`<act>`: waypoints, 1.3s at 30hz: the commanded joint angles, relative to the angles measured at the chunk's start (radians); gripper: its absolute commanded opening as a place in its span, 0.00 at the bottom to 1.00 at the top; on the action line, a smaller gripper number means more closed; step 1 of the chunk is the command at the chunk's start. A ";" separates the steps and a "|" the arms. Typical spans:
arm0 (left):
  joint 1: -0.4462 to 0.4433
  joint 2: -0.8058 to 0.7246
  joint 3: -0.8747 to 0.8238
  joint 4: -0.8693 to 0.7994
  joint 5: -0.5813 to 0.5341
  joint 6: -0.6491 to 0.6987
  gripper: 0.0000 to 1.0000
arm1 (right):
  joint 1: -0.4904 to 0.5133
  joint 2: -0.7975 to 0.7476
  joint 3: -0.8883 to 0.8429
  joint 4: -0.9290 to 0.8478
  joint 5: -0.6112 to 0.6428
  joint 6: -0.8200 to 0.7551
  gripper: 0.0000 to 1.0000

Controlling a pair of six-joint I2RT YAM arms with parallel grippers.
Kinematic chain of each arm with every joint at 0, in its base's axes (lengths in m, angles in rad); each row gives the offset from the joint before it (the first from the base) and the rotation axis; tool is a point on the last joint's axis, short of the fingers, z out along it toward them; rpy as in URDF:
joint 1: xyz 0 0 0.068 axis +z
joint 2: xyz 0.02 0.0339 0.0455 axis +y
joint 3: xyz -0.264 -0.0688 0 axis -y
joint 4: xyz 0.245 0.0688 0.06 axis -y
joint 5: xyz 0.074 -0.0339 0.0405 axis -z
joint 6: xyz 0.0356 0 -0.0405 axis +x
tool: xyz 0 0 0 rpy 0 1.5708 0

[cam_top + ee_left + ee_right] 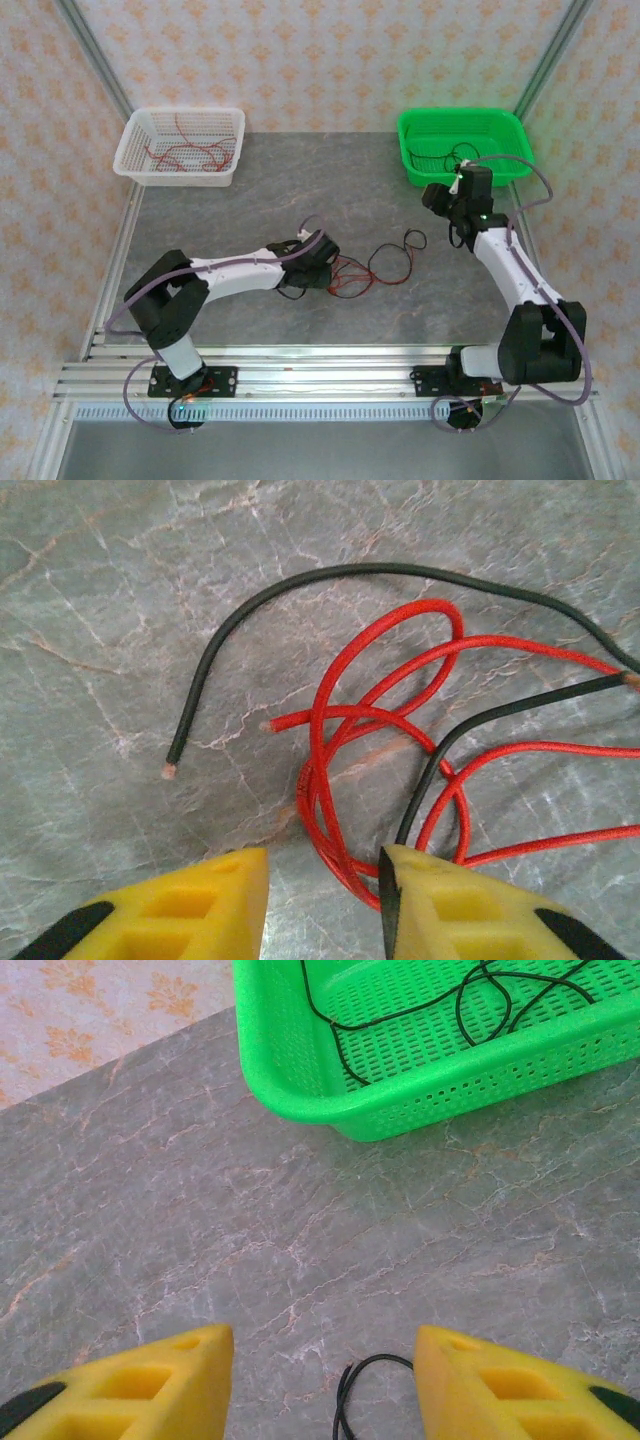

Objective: Untangle the cables

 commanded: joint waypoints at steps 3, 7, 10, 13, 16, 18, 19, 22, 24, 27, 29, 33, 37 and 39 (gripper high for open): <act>-0.011 0.053 0.042 0.018 -0.020 -0.013 0.33 | 0.005 -0.052 -0.051 0.047 -0.017 0.016 0.50; -0.010 0.081 0.058 0.033 -0.035 -0.012 0.30 | 0.005 -0.064 -0.077 0.054 -0.023 0.021 0.50; -0.011 0.084 0.064 0.050 -0.043 -0.013 0.28 | 0.005 -0.076 -0.091 0.055 -0.027 0.021 0.50; -0.011 0.083 0.071 0.062 -0.046 -0.015 0.25 | 0.005 -0.089 -0.103 0.056 -0.028 0.021 0.50; -0.010 0.083 0.076 0.067 -0.051 -0.015 0.22 | 0.005 -0.096 -0.110 0.056 -0.030 0.023 0.50; -0.010 0.085 0.076 0.065 -0.055 -0.013 0.22 | 0.005 -0.101 -0.114 0.056 -0.033 0.025 0.50; -0.010 0.087 0.077 0.063 -0.058 -0.012 0.22 | 0.005 -0.103 -0.116 0.056 -0.036 0.026 0.50; -0.010 0.090 0.074 0.059 -0.065 -0.010 0.21 | 0.005 -0.109 -0.121 0.057 -0.039 0.029 0.50; -0.011 0.089 0.070 0.058 -0.073 -0.010 0.18 | 0.005 -0.118 -0.124 0.053 -0.042 0.030 0.50; -0.010 0.090 0.072 0.058 -0.083 -0.009 0.16 | 0.005 -0.120 -0.130 0.047 -0.042 0.032 0.50; -0.011 0.094 0.077 0.056 -0.088 -0.006 0.15 | 0.005 -0.151 -0.135 0.044 -0.045 0.032 0.50; -0.010 0.101 0.088 0.049 -0.100 -0.003 0.10 | 0.005 -0.183 -0.144 0.030 -0.051 0.033 0.50; -0.010 0.088 0.097 0.044 -0.119 -0.004 0.01 | 0.005 -0.228 -0.161 0.017 -0.079 0.049 0.50; -0.012 0.064 0.109 0.038 -0.127 -0.004 0.00 | 0.007 -0.255 -0.180 0.019 -0.112 0.074 0.49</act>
